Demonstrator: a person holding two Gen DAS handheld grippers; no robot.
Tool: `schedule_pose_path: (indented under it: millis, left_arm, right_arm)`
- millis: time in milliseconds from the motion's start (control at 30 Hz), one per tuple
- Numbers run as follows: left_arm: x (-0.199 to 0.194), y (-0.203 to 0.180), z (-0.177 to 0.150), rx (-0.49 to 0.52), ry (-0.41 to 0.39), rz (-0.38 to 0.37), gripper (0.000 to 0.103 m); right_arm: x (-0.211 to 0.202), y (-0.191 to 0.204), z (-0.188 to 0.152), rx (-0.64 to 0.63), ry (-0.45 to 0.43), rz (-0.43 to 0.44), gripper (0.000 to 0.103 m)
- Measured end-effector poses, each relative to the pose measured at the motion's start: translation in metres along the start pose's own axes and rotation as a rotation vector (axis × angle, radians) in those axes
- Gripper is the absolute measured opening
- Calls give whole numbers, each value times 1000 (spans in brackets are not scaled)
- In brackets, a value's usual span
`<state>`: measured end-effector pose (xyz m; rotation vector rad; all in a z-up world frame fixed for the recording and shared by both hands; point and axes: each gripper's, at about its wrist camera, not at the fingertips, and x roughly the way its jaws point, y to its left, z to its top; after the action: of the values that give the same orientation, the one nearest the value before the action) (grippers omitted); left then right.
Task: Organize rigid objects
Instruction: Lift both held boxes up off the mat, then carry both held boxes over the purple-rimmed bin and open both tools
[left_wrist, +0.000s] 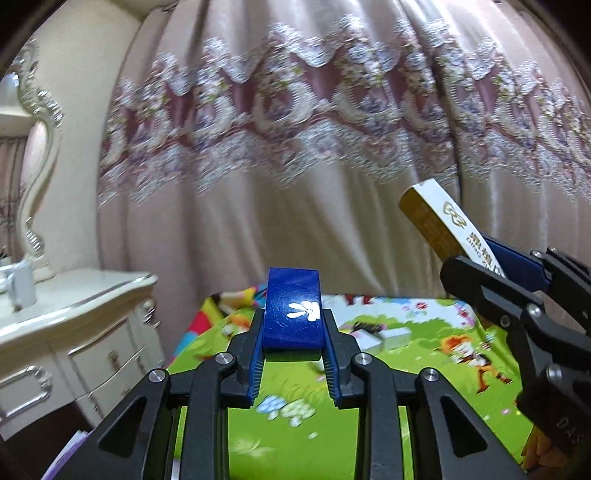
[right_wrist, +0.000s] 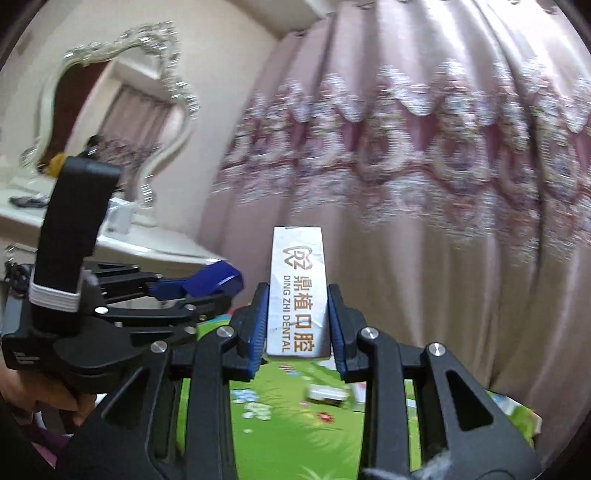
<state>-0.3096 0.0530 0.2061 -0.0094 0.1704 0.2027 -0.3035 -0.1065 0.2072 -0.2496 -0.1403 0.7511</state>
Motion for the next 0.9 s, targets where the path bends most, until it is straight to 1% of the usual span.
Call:
schedule_pose_path:
  millis: [167,233,333,367,467,567,633,800,900]
  left_arm:
    - [-6,39,-27,-40,74,87,29]
    - [-7,52,-37,-54,101,119,29]
    - [-11,76,-58,-86,154,186,29]
    - [-13,85,-66,-102,174,210,29]
    - [-18,110,-85,-148,224,268,29]
    - [-24,134,-101,-187,269,334,29]
    - [-26,147,-111,-209,304,364,29]
    - [-24,174,-135,-288,383,415,29]
    - [-21,183,-146,-308,424,434,29]
  right_arm:
    - [16,38,-8,-32,40,134,34]
    - [23,54,-13,-58,60,192,34]
    - [35,81,-19,-107,86,283,34]
    - [38,86,-20,-112,93,303,34]
    - [54,109,-26,-116,138,400,34]
    - [66,125,-31,-121,178,467,34]
    - [73,139,-39,-124,220,515,34]
    - [98,170,-65,-131,368,622,34]
    - [105,182,-81,-143,428,658,34]
